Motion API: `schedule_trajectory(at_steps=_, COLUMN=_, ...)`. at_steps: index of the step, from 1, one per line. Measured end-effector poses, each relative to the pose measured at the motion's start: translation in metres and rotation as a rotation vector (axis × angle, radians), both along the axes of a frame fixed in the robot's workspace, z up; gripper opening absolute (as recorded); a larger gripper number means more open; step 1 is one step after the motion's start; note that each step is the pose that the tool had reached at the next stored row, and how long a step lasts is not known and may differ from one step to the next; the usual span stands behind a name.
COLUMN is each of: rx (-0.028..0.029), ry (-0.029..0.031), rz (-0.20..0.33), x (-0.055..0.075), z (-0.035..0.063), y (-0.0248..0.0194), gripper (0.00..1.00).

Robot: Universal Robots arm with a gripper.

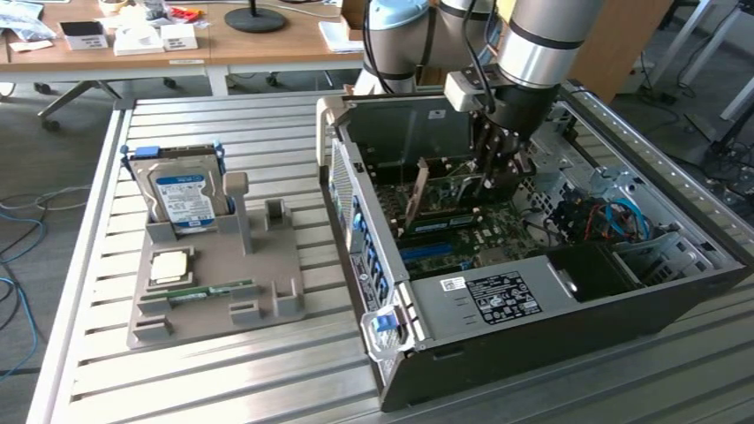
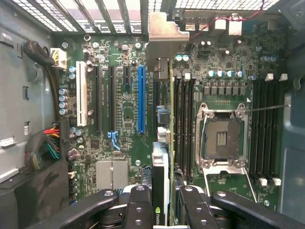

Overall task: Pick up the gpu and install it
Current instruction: 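Insert the gpu into the slot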

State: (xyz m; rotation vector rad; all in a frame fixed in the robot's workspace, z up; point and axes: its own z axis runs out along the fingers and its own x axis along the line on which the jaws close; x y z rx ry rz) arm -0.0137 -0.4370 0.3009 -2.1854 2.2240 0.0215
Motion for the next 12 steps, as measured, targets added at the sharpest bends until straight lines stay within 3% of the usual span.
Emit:
schedule_trajectory(at_steps=9, rx=0.0007, ry=-0.0091, rz=0.005, x=-0.0066, z=-0.0085, y=-0.0007, gripper=0.27)
schedule_trajectory(at_steps=12, rx=0.0008, ry=-0.01, rz=0.007, x=-0.0072, z=-0.0088, y=-0.0043, gripper=0.27)
